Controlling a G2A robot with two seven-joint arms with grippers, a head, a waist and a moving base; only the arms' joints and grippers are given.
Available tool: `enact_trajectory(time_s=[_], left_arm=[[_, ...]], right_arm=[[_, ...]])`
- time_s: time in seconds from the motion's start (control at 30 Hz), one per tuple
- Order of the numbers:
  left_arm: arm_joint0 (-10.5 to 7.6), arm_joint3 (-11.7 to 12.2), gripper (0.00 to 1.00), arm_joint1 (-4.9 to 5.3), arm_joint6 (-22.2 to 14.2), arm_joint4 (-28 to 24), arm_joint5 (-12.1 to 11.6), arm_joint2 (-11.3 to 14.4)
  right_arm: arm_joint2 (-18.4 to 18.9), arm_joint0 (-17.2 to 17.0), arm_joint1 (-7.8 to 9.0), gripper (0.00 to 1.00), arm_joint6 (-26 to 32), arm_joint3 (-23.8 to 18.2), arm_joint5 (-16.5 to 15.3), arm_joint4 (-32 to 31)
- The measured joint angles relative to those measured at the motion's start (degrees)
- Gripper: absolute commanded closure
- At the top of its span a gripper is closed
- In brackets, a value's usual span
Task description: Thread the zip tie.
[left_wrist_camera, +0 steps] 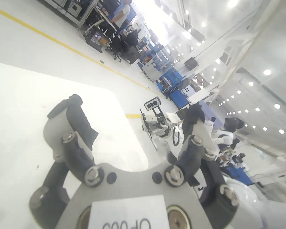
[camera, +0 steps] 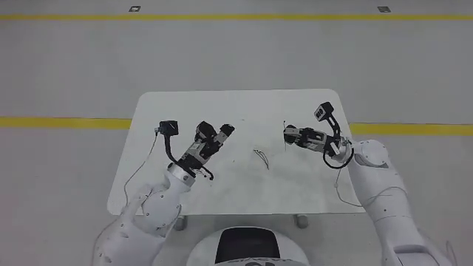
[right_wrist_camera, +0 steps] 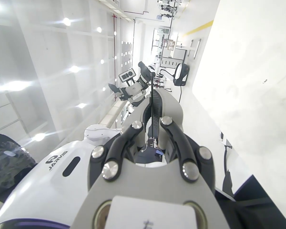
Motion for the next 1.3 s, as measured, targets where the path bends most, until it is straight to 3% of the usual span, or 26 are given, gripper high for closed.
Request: enact_trajectory(time_s=[0.1,0.27,0.6,0.67,0.77,1.03,1.3], left_arm=[[-0.06,-0.54,0.0,0.27,-0.05,9.77,-1.13,1.38],[-1.99,0.31,0.0,0.23,-0.92,22.39,-0.81,5.26],[-2.8,0.78,0.0,0.14,-0.42,24.9,-0.94,6.59],[-3.61,0.94,0.0,0.19,-1.24,27.37,-2.2,7.73],[-5.02,1.73,0.0,0.22,-1.8,35.2,-2.85,10.24],[-8.58,5.15,0.0,-0.28,-1.46,50.38,0.64,15.93],[-8.84,5.33,0.0,-0.3,-1.1,51.51,0.87,16.22]], right_arm=[[-0.4,-0.53,0.13,1.0,-1.6,-1.39,0.02,-0.05],[-0.86,-0.89,0.35,1.0,-2.53,-1.76,-0.07,0.73],[-1.02,-0.99,0.38,1.0,-2.6,-1.67,0.17,1.19],[-1.54,-1.4,0.36,1.0,-4.16,-2.39,0.66,0.72],[-2.22,-1.71,0.41,1.0,-6.28,-2.7,0.56,-0.08],[-2.83,-1.99,0.54,1.0,-9.13,-1.08,-0.35,1.3],[-2.8,-1.84,0.59,1.0,-9.54,-0.74,-0.38,1.38]])
